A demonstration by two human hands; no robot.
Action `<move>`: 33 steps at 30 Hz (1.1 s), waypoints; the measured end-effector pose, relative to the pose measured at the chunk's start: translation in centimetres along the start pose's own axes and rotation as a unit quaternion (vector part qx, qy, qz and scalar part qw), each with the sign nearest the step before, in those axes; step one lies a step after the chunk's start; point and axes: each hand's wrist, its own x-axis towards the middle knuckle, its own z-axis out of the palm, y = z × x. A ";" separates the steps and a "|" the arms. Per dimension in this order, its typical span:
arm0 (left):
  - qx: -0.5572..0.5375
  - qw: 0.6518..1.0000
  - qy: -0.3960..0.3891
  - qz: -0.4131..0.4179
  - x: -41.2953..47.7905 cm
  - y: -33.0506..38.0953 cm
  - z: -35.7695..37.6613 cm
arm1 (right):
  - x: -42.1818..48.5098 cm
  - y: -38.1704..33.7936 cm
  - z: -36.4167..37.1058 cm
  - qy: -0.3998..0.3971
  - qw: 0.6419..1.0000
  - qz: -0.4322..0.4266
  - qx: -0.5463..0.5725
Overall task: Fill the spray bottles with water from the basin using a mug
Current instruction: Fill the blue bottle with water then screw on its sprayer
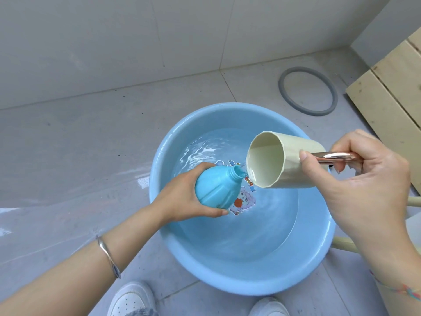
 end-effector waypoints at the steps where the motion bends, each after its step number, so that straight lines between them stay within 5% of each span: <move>1: 0.001 1.000 0.000 0.000 0.0 0.0 0.0 | 0.0 0.0 0.0 -0.001 1.000 -0.002 -0.002; 33: -0.013 1.000 0.004 -0.009 0.1 -0.1 0.1 | 0.2 -1.6 1.3 -0.005 0.976 -0.182 -0.120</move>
